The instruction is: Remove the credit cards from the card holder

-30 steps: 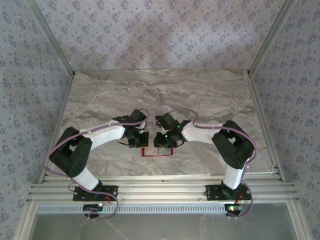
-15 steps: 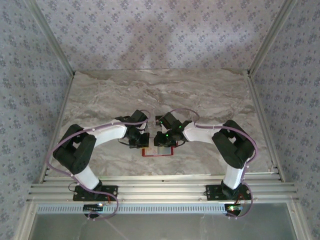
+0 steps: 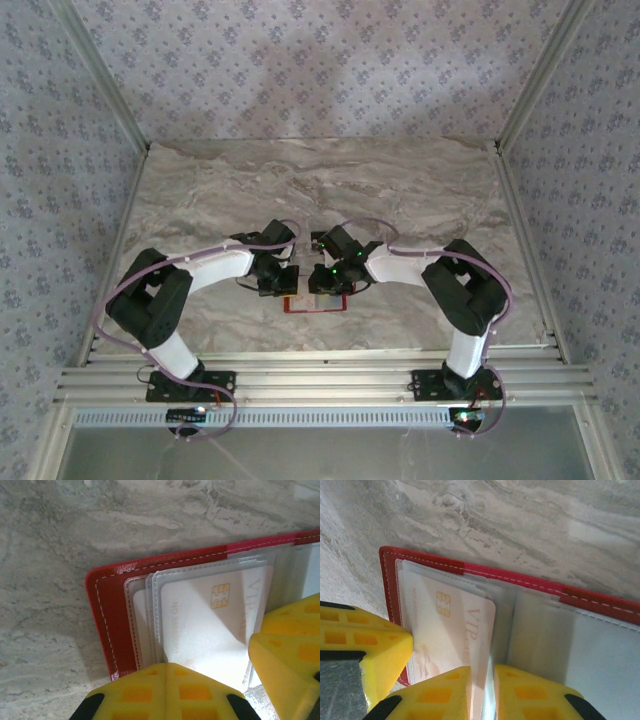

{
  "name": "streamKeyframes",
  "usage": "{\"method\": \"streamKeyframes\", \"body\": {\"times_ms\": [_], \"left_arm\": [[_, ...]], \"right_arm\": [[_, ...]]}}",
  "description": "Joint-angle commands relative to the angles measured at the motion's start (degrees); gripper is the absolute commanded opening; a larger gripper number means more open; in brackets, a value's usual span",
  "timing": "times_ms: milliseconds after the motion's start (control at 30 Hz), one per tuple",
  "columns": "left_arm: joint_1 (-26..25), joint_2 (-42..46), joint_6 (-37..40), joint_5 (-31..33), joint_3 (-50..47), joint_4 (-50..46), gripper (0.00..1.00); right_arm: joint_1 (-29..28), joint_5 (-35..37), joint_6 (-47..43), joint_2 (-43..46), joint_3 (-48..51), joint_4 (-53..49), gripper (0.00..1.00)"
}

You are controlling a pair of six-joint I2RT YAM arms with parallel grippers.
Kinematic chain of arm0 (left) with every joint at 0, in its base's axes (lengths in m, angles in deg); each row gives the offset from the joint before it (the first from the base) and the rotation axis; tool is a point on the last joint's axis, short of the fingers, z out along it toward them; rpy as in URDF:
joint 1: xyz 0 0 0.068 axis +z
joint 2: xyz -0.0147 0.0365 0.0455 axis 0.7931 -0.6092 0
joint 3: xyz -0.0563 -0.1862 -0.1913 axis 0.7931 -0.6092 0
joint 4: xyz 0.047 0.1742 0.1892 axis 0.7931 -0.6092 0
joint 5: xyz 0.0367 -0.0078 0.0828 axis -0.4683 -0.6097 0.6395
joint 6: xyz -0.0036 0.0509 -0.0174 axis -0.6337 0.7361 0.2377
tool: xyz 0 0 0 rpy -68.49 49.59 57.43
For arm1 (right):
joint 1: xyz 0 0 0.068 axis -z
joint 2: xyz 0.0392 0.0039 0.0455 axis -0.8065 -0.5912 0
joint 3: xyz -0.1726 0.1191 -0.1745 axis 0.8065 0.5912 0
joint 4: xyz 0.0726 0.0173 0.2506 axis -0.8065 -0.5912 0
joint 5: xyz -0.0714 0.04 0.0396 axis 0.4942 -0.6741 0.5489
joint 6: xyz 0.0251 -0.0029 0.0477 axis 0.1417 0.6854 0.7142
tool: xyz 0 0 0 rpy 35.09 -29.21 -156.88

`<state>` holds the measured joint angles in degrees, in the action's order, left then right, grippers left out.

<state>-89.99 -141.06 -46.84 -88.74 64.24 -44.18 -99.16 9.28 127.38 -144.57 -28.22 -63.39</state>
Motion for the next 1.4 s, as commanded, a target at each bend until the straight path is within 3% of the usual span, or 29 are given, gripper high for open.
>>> {"method": "streamKeyframes", "body": {"times_ms": [0, 600, 1033, 1367], "left_arm": [[-0.37, -1.52, 0.87, 1.20, -0.70, -0.93, 0.00], [-0.45, -1.30, 0.51, 1.15, -0.99, -0.93, 0.00], [-0.37, -0.47, 0.50, 2.01, -1.36, -1.89, 0.00], [-0.45, 0.26, 0.74, 2.82, -1.75, -2.60, 0.00]], "right_arm": [[0.31, -3.55, 1.90, -1.14, 0.96, 3.90, 0.19], [2.71, -14.06, 9.28, 1.87, 11.21, 29.55, 0.10], [4.29, -8.51, 5.90, 4.80, 12.03, 20.04, 0.00], [4.90, -5.34, 4.74, 6.05, 11.36, 14.16, 0.00]]}}
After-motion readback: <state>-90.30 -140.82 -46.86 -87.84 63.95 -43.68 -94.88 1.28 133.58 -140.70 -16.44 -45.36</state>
